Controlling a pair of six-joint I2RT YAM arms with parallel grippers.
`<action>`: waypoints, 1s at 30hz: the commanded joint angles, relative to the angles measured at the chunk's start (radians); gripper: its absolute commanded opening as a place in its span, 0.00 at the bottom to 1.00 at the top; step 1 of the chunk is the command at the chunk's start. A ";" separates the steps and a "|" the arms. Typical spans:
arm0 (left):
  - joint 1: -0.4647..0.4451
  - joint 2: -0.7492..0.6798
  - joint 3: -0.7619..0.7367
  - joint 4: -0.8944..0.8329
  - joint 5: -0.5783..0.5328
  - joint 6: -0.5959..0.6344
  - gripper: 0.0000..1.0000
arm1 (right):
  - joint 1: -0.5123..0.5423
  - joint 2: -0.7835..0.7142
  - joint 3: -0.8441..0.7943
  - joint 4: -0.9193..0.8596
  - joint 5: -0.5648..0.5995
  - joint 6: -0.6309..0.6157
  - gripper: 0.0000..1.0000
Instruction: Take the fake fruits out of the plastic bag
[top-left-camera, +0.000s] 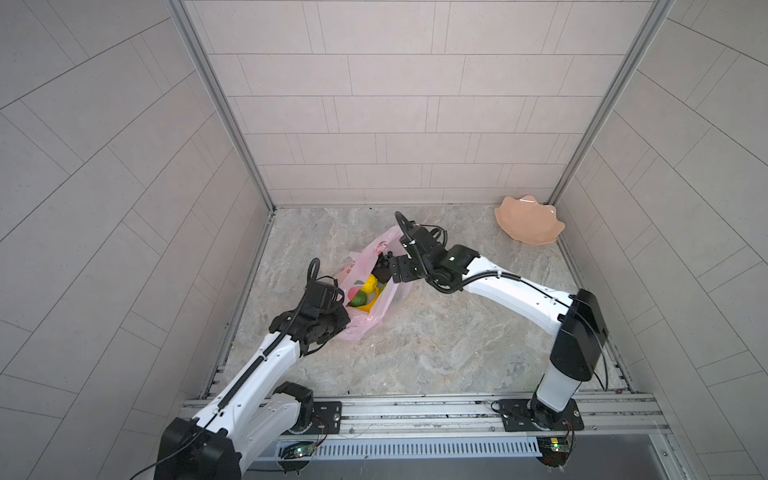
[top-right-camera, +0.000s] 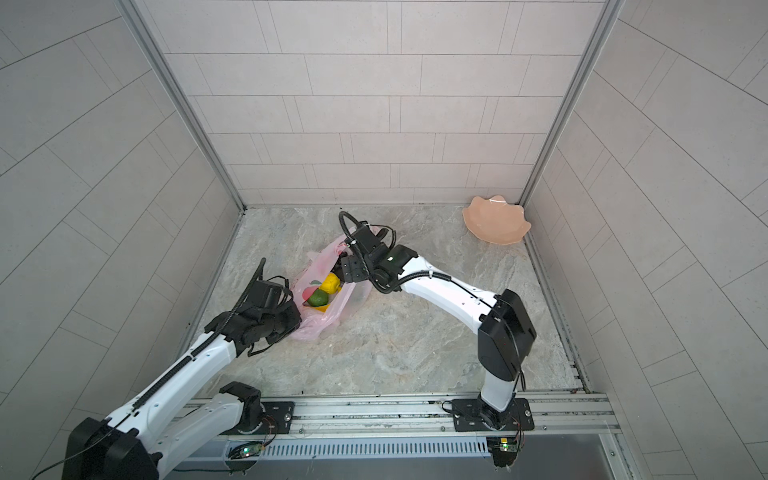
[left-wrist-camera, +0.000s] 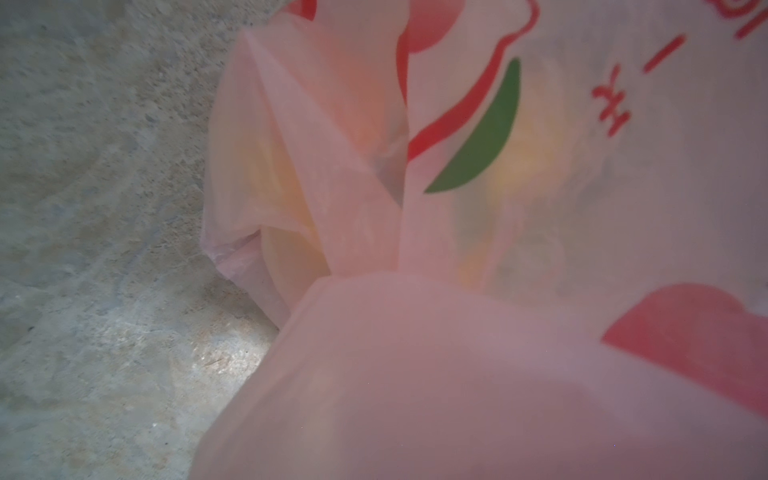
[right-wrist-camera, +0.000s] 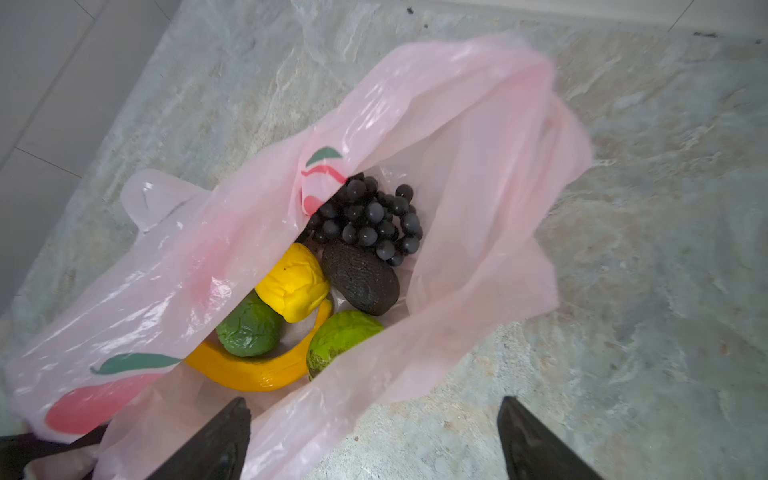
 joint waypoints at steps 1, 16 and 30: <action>-0.042 0.016 -0.012 0.014 -0.032 -0.017 0.02 | 0.014 0.086 0.069 -0.068 0.026 0.040 0.87; -0.049 0.092 -0.029 0.045 -0.112 -0.043 0.02 | -0.032 -0.186 -0.454 0.109 0.056 0.074 0.11; 0.042 -0.100 -0.141 0.045 -0.239 -0.095 0.00 | -0.038 0.060 -0.440 0.288 -0.041 0.067 0.04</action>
